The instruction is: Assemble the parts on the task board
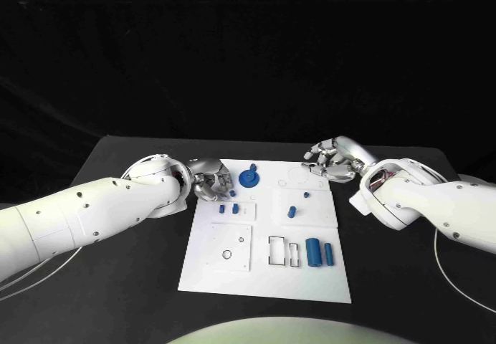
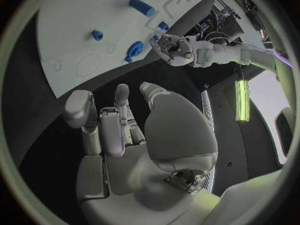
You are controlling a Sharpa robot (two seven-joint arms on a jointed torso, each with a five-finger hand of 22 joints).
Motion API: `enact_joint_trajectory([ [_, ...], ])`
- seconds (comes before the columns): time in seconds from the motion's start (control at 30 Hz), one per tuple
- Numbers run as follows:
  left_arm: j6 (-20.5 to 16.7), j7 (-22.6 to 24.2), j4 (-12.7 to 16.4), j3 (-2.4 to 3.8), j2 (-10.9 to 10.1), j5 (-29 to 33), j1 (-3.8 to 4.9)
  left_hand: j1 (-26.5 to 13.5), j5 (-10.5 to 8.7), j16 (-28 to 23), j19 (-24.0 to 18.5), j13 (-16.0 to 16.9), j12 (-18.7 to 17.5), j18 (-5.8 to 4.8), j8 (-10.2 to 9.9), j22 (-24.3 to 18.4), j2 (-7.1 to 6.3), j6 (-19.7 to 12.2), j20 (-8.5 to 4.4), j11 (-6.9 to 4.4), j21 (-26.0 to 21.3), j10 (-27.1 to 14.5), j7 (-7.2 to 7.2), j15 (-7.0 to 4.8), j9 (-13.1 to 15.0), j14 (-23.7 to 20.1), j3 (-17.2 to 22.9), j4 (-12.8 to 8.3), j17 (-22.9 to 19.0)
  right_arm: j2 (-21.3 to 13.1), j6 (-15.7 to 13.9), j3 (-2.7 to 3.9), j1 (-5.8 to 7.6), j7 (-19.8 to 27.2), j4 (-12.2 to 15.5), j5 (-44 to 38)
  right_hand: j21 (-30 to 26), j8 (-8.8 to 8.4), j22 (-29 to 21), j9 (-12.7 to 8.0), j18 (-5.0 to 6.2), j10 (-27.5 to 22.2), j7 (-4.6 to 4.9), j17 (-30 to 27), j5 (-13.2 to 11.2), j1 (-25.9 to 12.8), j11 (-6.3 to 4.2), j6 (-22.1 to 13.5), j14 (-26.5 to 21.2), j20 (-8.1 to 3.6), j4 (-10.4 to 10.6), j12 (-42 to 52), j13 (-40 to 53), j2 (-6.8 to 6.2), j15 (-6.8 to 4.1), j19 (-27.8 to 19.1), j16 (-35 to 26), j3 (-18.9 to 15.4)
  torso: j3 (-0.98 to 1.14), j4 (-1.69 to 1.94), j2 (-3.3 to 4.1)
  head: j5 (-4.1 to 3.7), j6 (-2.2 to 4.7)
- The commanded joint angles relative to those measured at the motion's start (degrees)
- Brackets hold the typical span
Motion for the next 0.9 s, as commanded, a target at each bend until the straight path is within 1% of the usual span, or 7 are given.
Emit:
enact_joint_trajectory([
  [0.03, -2.4, 1.3, 0.4, 0.19, -0.4, 2.1, 0.03, -0.2, 0.19, -0.3, -0.2, 0.0, -0.3, 0.82, -0.3, 0.0, 0.15, -0.1, 0.22, -0.01, -0.2, -0.5, -0.03, 0.02, -0.1, -0.4, -0.4, 0.0, -0.1, 0.0, 1.0, 0.0, -0.04, 0.9, -0.2, -0.1, -0.4, 0.52, -0.1, 0.1, 1.03, 0.1, 0.04, -0.2, -1.1, 1.2, -0.43, -0.1, 0.9, 0.1, -0.3, -3.1, -3.1, -0.49, -0.05, -0.3, -0.4, 0.7, -0.01, 0.02, -0.02, -0.02, 0.15],
  [0.27, -8.2, 7.4, 1.6, 0.58, -2.8, 18.5, 0.2, -0.8, 0.13, -2.7, -3.9, -0.5, -0.7, 1.86, 0.5, -4.7, 0.98, 1.9, 0.75, 0.64, -3.8, -2.4, 1.93, 0.54, 0.0, -3.5, -0.1, 1.5, -6.9, 0.1, 5.2, 0.0, -0.04, 2.9, -1.4, -0.5, 1.6, 0.08, 1.9, -0.5, 0.54, -0.6, 0.79, 1.5, -5.1, 6.8, 0.47, 1.0, 1.6, 0.52, -4.4, -18.1, -16.4, -2.86, 0.67, 1.2, 0.4, 7.0, -0.01, -0.03, -0.04, 0.07, 0.54],
  [0.4, -10.5, 12.5, 3.0, 0.66, -5.0, 33.6, 0.35, -0.3, 0.03, -10.9, -9.0, -1.5, -0.4, 3.1, 0.5, -12.0, 1.26, 2.2, 1.13, 1.17, -10.6, -3.8, 2.65, 0.95, -0.4, -11.5, -0.5, 2.3, -22.5, 0.1, 8.7, 0.0, -0.03, 3.9, -2.3, -3.8, 3.8, -0.71, 3.7, -1.5, 0.15, 0.0, 0.36, 3.2, -7.2, 7.9, 0.64, 2.3, 2.2, 0.73, -7.1, -23.7, -22.2, -4.25, 0.78, 2.3, 1.5, 10.2, -0.02, -0.06, -0.02, -0.64, 0.8],
  [0.6, -10.0, 19.2, 4.9, 0.69, -7.7, 54.3, 0.36, 0.0, 0.12, -16.3, -10.6, -2.1, 1.0, 3.06, 1.0, -14.8, 2.41, 3.2, 1.38, 1.46, -15.1, -3.2, 2.92, 1.07, -0.6, -15.2, -0.8, 3.0, -26.1, 0.2, 14.2, 0.0, -0.03, 2.4, -3.2, -15.8, 4.8, -1.27, 4.7, -2.4, -0.02, 1.0, -0.46, 3.3, -7.7, 7.5, 0.4, 4.1, 2.2, 0.63, -9.2, -27.1, -26.3, -5.12, 0.61, 2.6, 1.6, 12.3, -0.16, -0.08, 0.05, -2.09, 1.16],
  [0.7, -8.0, 21.4, 5.9, 0.67, -9.0, 64.4, 0.32, 0.4, 0.27, -17.5, -10.4, -1.7, 3.0, 3.14, 1.7, -15.7, 3.37, 4.5, 1.03, 0.63, -16.3, 0.0, 2.39, 0.61, -0.5, -15.3, -0.8, 2.8, -27.0, 0.4, 16.1, 0.0, -0.03, -0.2, -3.2, -21.4, 4.9, -1.6, 5.0, -2.8, -0.06, 0.9, -0.34, 3.0, -7.9, 6.7, 0.56, 4.5, 2.1, 0.64, -9.7, -28.5, -27.9, -5.61, 0.73, 2.7, 1.4, 12.6, -0.11, -0.09, 0.11, -2.68, 1.26],
  [0.77, -7.0, 22.6, 6.6, 0.65, -9.7, 68.9, 0.28, 1.1, 0.47, -18.3, -10.3, -1.3, 4.6, 3.13, 3.9, -16.1, 4.25, 7.6, 0.46, -0.42, -16.8, 2.5, 1.34, -0.11, 0.4, -15.5, -0.9, 1.8, -27.6, 0.6, 16.8, 0.0, -0.04, -1.8, -3.2, -24.0, 4.6, -1.75, 4.8, -3.0, -0.01, 0.7, -0.07, 2.7, -8.0, 6.2, 0.85, 4.7, 2.0, 0.8, -9.8, -29.2, -28.7, -5.89, 0.93, 2.5, 1.2, 12.5, -0.08, -0.07, 0.13, -2.99, 1.47],
  [0.9, -5.7, 24.5, 8.1, 0.6, -10.8, 74.0, 0.19, 0.1, 0.4, -19.6, -11.0, -1.5, 4.6, 2.97, 3.9, -16.8, 3.84, 6.8, 0.4, -0.44, -18.1, 2.4, 1.27, -0.05, 0.5, -16.7, -1.8, 1.9, -28.3, 0.9, 16.8, -0.02, -0.13, -4.4, -2.9, -28.5, 4.3, -2.01, 4.7, -3.2, 0.04, 0.4, 0.15, 2.5, -8.1, 5.6, 1.02, 4.8, 1.9, 0.93, -9.9, -29.8, -29.4, -6.11, 1.06, 2.4, 1.1, 12.3, -0.11, 0.12, 0.06, -3.13, 1.33],
])
